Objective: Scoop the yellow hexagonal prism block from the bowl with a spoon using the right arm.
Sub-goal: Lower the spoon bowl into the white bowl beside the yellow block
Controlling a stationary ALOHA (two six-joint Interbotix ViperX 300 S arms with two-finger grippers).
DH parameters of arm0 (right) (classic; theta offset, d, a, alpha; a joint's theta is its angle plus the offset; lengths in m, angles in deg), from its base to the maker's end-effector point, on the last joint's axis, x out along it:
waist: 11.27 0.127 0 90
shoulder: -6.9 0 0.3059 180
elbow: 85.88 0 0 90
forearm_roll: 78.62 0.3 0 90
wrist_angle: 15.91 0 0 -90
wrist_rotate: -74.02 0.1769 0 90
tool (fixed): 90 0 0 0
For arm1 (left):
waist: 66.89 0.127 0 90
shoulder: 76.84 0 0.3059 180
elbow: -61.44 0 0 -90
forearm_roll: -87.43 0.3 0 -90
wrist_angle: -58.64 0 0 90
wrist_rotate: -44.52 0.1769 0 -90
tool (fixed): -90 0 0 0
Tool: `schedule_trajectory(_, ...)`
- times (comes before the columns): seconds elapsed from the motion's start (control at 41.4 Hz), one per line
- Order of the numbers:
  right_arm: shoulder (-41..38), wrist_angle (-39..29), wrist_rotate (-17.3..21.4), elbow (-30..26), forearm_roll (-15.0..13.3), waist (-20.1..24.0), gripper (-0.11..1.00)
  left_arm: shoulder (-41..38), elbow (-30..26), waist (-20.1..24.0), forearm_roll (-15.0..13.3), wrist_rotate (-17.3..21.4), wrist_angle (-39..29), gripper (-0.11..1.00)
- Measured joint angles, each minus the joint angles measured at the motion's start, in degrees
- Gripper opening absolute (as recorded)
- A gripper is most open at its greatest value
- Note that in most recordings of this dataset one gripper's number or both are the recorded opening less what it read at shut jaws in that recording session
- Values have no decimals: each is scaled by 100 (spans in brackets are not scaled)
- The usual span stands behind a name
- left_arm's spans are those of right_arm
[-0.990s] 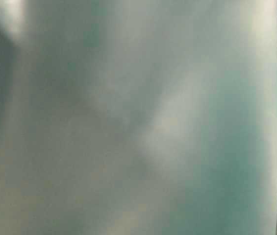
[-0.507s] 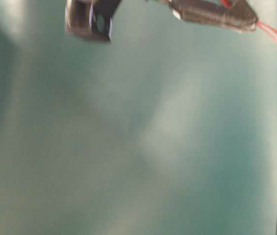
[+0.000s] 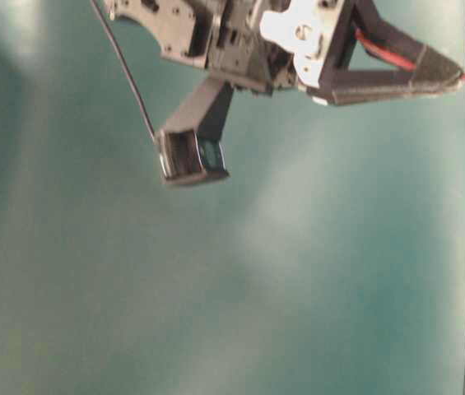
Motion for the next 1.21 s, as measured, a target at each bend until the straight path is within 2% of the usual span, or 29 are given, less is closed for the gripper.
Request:
schedule_trajectory(0.097, -97, -114, 185, -141, -211, 0, 24, 0, 0, 0, 0, 0, 0, 0)
schedule_trajectory(0.217, -167, -149, 229, -193, -325, -9, 24, 0, 0, 0, 0, 0, 0, 0)
schedule_trajectory(0.676, -448, -79, 237, -193, -325, 0, 24, 9, 0, 0, 0, 9, -9, 0)
schedule_trajectory(1.207, -738, 870, 229, -193, -264, 70, 24, 0, 0, 0, 0, 79, -9, 0)
